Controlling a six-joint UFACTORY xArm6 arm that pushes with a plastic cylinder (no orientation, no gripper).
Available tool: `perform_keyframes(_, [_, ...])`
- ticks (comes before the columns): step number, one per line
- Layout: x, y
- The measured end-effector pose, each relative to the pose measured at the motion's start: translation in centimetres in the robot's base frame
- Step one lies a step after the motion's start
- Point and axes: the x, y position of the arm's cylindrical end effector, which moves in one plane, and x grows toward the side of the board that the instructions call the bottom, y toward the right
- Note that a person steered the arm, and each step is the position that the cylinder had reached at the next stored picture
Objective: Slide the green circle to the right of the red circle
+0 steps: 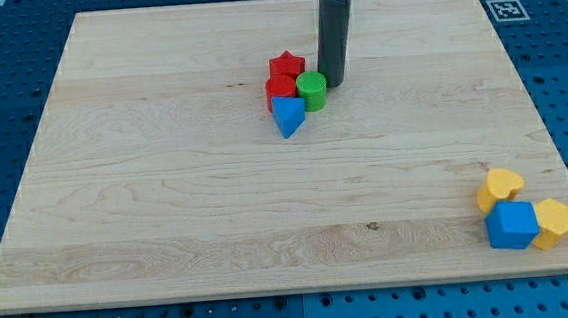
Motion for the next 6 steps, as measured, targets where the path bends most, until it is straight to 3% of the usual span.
perform_keyframes(1, [-1.3, 6.4])
perform_keyframes(2, [-6.0, 11.0])
perform_keyframes(4, [-17.3, 10.3])
perform_keyframes(6, [-17.5, 8.8])
